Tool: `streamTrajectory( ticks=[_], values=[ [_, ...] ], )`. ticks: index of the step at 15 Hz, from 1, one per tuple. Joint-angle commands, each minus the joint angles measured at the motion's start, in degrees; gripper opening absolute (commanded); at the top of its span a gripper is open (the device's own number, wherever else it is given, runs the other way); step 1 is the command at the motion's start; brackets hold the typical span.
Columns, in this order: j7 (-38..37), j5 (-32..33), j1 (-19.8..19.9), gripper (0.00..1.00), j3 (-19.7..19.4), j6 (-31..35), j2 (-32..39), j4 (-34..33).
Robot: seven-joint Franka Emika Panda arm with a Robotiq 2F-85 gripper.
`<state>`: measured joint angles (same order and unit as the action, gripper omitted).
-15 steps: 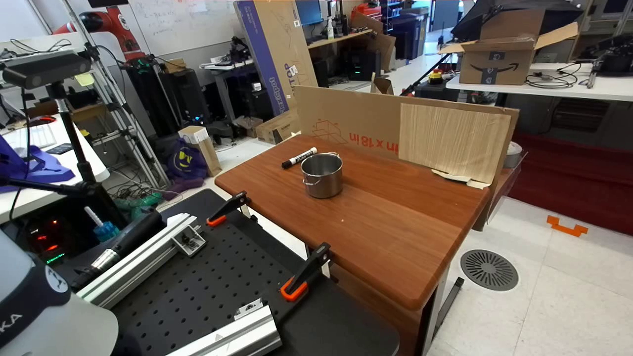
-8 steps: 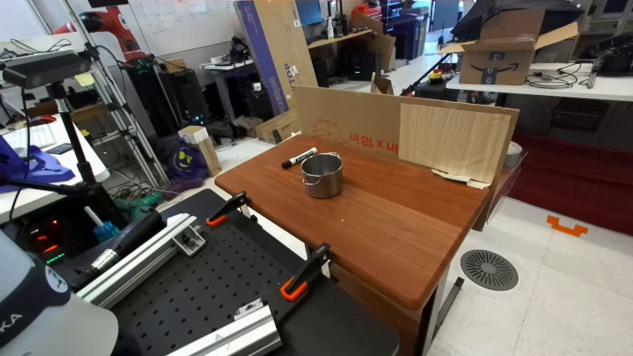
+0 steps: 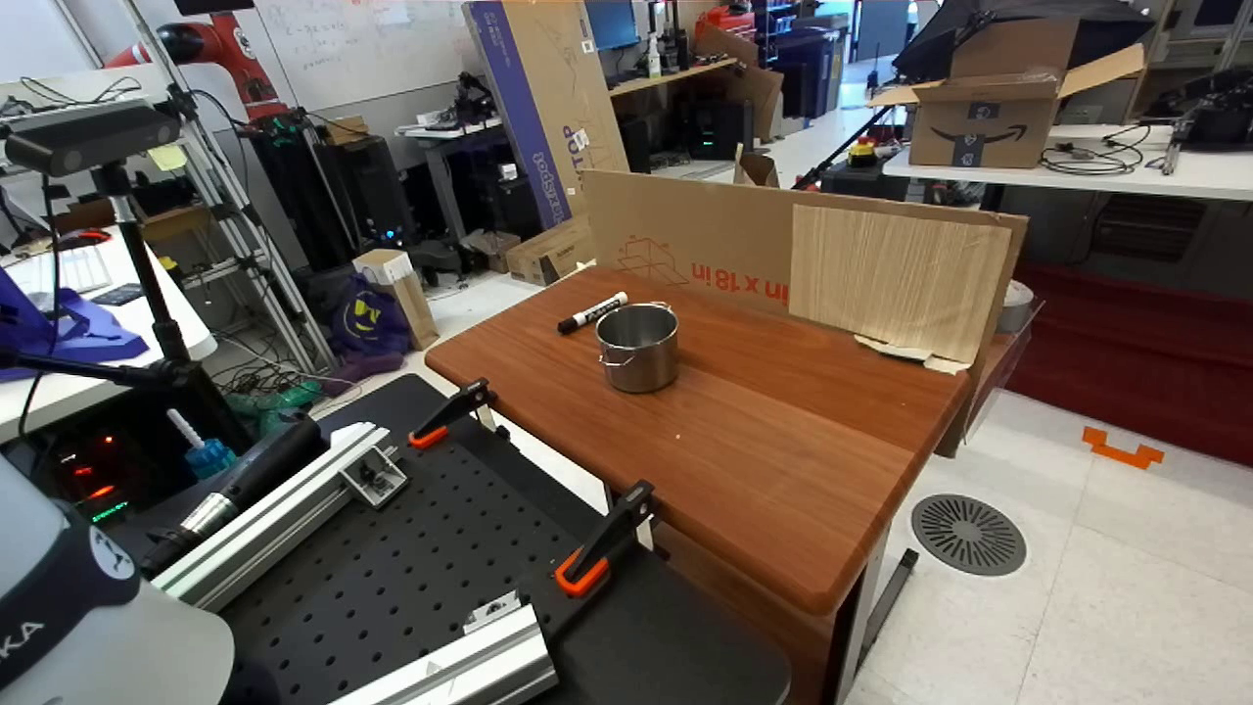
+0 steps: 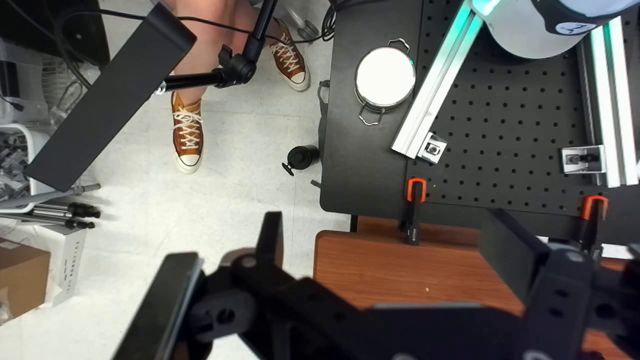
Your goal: Put the marker in the pot
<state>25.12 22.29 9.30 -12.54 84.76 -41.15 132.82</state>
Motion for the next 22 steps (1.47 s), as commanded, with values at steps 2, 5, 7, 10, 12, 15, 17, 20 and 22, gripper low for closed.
streamTrajectory(
  ticks=[2,5,7,10,12,15,17,20,22],
  values=[
    [-0.8,0.6,-1.7,1.00,-1.1,-0.5,-0.2,-0.2],
    [-0.8,0.6,-1.7,1.00,-1.1,-0.5,-0.2,-0.2],
    [-0.8,0.6,-1.7,1.00,-1.1,-0.5,-0.2,-0.2],
    [-0.8,0.6,-1.7,1.00,-1.1,-0.5,-0.2,-0.2],
    [-0.8,0.6,-1.7,1.00,-1.1,-0.5,-0.2,-0.2],
    [-0.8,0.6,-1.7,1.00,-1.1,-0.5,-0.2,-0.2],
    [-0.8,0.6,-1.7,1.00,-1.1,-0.5,-0.2,-0.2],
    [-0.8,0.6,-1.7,1.00,-1.1,-0.5,-0.2,-0.2],
    [-0.8,0.6,-1.7,1.00,-1.1,-0.5,-0.2,-0.2]
  ],
)
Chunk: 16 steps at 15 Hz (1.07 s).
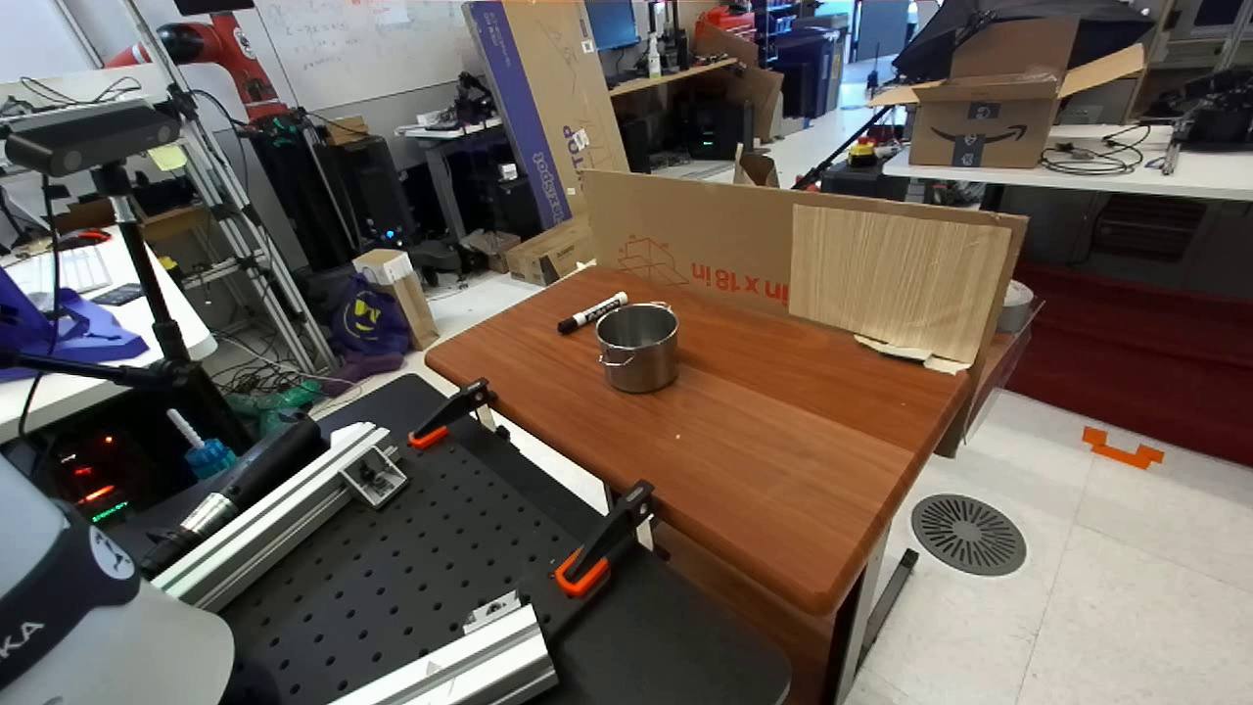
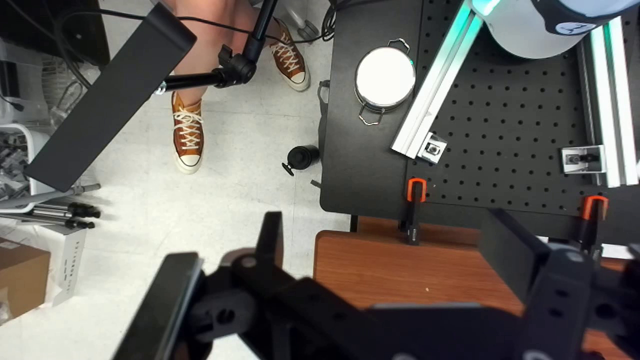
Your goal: Put the marker in the pot
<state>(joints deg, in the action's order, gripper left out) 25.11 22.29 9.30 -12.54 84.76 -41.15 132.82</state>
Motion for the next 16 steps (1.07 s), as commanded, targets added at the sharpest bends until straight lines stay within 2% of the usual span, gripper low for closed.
streamTrajectory(
  ticks=[1,14,16],
  values=[
    [-0.8,0.6,-1.7,1.00,-1.1,-0.5,-0.2,-0.2],
    [-0.8,0.6,-1.7,1.00,-1.1,-0.5,-0.2,-0.2],
    [-2.6,-1.3,-2.1,1.00,-1.0,-0.2,0.2,-0.1]
  ],
)
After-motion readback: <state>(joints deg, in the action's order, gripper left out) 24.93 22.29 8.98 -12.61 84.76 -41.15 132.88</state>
